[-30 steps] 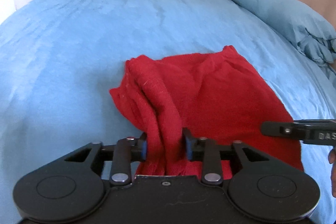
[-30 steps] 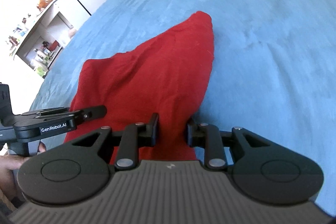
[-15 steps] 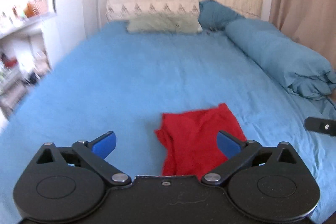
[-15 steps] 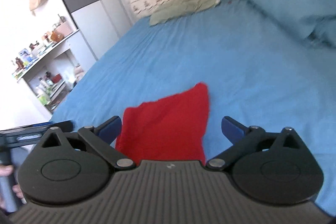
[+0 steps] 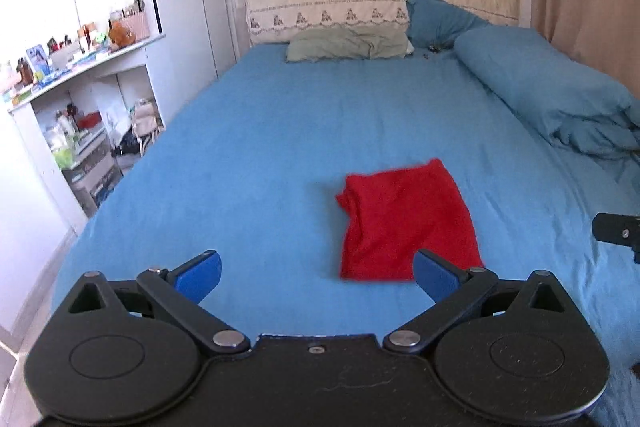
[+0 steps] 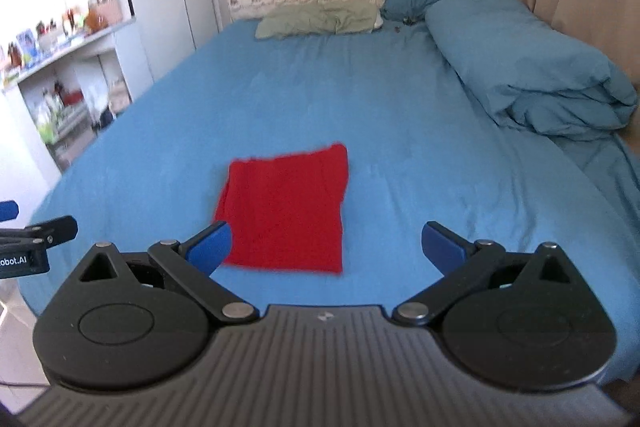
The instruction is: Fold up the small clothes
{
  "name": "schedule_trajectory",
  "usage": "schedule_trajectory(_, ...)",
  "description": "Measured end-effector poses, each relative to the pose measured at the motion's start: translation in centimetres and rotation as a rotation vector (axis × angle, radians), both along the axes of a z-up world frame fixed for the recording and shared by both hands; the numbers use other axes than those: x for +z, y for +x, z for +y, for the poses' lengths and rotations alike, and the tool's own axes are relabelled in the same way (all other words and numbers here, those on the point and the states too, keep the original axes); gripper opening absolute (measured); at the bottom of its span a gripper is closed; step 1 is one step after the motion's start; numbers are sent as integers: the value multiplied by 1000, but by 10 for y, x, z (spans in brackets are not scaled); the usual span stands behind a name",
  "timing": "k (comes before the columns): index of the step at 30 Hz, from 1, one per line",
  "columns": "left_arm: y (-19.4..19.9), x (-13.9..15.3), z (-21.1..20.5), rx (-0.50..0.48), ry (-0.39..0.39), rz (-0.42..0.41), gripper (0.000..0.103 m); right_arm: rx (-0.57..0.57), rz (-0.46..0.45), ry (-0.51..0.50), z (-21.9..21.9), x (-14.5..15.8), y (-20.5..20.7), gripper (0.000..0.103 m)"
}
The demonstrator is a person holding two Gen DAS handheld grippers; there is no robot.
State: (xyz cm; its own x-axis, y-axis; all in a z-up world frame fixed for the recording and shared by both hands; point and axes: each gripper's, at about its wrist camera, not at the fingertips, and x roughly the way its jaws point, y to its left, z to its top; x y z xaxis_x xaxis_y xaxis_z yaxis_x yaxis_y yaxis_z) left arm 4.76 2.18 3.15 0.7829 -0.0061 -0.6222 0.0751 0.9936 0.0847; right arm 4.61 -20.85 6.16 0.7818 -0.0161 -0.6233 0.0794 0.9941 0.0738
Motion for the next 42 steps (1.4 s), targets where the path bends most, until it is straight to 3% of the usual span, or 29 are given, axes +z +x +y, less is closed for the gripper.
schedule_trajectory(7, -30, -14, 6, -13, -46, 43, 103, -16, 79, -73, 12, -28, -39, 103)
schedule_trajectory(14, -37, -21, 5, -11, -52, 48, 103, -61, 137, -69, 10, -49, -51, 103)
schedule_trajectory(20, -40, -24, -1, -17, 1, 40, 103, -68, 141, -58, 9, -50, -52, 103)
schedule_trajectory(42, -42, -21, -8, -33, 25, 17, 103, -68, 135, -23, 1, -48, -48, 103)
